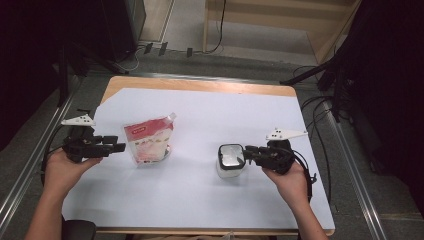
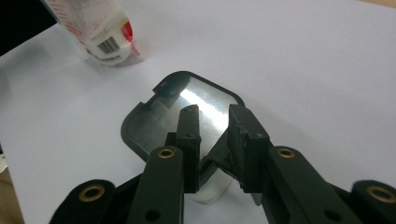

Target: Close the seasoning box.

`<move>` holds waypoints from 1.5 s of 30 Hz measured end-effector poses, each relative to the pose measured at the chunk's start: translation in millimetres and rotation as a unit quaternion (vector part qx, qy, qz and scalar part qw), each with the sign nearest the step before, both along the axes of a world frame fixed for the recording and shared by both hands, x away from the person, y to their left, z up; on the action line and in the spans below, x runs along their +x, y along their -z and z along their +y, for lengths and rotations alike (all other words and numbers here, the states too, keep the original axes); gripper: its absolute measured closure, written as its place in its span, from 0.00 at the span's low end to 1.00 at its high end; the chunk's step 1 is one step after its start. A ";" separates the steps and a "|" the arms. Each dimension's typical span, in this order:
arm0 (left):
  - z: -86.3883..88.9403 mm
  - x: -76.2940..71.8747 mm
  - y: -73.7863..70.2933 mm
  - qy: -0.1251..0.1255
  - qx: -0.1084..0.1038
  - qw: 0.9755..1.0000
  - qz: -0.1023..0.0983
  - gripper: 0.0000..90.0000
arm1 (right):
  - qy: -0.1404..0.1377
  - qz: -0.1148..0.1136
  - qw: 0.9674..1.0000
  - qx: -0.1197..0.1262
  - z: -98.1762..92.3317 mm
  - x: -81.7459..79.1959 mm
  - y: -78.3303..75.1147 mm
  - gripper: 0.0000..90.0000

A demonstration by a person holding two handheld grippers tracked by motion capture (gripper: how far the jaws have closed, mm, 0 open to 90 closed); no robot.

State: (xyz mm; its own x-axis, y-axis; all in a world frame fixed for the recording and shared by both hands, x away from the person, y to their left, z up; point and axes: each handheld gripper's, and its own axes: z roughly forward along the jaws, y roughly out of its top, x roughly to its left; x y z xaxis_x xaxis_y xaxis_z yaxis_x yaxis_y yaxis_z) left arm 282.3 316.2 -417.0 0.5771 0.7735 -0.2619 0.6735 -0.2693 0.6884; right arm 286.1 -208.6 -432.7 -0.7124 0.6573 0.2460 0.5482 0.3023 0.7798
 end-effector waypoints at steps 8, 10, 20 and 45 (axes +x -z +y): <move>-0.2 0.5 0.6 -0.001 0.000 1.000 0.000 0.53 | 0.008 -0.004 1.000 0.005 -5.7 2.2 2.7 0.73; -0.1 0.1 0.7 -0.003 0.001 1.000 0.000 0.53 | 0.012 -0.002 1.000 0.007 -7.8 2.0 2.9 0.71; 2.4 0.0 0.5 -0.003 0.003 1.000 -0.001 0.52 | 0.050 -0.011 0.999 0.009 -29.9 1.1 5.2 0.58; 1.3 0.0 3.5 -0.014 0.004 1.000 0.000 0.50 | 0.105 -0.009 0.994 0.000 -55.4 3.7 28.8 0.48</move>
State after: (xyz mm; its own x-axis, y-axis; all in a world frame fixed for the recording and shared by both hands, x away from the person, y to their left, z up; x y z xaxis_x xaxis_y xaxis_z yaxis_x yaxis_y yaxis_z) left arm 282.3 317.5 -420.5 0.5556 0.7912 -0.2555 0.6808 -0.2565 0.6861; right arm 289.8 -264.1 -461.5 -0.5633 0.7921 0.2349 0.5851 0.1817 0.7903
